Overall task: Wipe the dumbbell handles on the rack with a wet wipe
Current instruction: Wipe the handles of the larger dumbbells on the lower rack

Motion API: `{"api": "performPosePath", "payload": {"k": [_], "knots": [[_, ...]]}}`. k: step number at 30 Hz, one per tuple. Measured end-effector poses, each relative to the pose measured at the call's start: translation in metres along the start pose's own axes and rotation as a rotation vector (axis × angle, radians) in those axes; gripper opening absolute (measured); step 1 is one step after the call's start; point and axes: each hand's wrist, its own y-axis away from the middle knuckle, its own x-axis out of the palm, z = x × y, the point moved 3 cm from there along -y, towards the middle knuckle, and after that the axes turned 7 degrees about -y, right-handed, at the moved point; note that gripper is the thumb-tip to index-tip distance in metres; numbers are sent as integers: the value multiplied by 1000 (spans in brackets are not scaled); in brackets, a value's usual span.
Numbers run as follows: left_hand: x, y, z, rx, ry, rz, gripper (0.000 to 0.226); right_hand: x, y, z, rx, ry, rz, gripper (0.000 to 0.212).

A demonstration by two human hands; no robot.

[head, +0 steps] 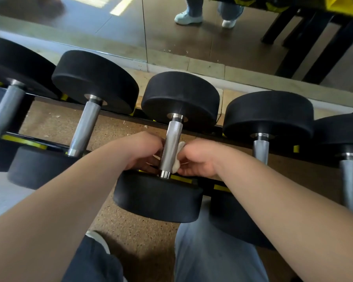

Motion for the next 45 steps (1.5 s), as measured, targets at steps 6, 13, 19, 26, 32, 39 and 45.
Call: {"api": "performPosePath", "payload": {"k": [6,13,19,26,32,39,45], "knots": [[0,-4,-1,9,164,19,29,-5,-5,20,-215,-454,-80,36],[-2,-17,3,57,321,-51,23,-7,2,14,-124,-260,-102,44],[-12,-23,3,154,270,-21,25,-9,-2,20,-88,-183,-169,58],[-17,-18,14,38,-82,140,30,-13,-2,19,-85,-66,-245,42],[-16,-17,-9,287,399,-149,30,-10,-5,19,-126,-76,-247,46],[-24,9,-17,383,-279,-161,17,-5,-2,18,-147,14,-177,36],[-18,6,-19,427,-32,-474,21,-3,1,20,-189,43,-165,29]]}}
